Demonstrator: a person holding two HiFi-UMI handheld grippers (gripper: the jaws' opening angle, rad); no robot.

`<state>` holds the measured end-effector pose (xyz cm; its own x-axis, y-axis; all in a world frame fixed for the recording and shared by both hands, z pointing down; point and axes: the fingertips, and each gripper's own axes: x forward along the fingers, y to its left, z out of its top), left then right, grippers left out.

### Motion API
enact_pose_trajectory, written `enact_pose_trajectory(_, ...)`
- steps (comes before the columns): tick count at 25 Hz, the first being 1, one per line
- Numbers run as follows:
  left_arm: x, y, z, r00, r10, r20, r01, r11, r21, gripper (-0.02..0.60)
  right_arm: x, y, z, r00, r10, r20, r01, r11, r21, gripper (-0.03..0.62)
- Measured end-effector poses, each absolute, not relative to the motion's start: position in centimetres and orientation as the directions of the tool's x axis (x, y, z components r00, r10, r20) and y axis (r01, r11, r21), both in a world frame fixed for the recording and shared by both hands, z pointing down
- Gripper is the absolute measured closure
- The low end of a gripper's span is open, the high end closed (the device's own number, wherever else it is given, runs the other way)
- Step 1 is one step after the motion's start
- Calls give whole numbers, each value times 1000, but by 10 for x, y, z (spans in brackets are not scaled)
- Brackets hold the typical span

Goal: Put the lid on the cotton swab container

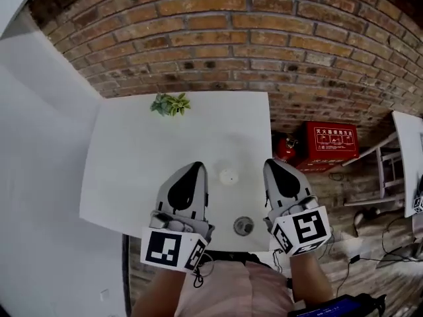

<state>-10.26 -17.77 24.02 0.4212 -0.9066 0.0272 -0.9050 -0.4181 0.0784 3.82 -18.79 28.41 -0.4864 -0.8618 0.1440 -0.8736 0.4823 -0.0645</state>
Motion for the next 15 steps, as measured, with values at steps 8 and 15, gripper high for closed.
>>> enact_pose_trajectory(8, -80, -164, 190, 397, -915, -66, -918, -397, -12, 578, 41, -164, 239, -505, -861, 51, -862, 507, 20, 589)
enact_pose_trajectory(15, -71, -158, 184, 391, -917, -82, -920, -392, -7, 578, 51, -159, 227, -501, -865, 15, -865, 501, 23, 591)
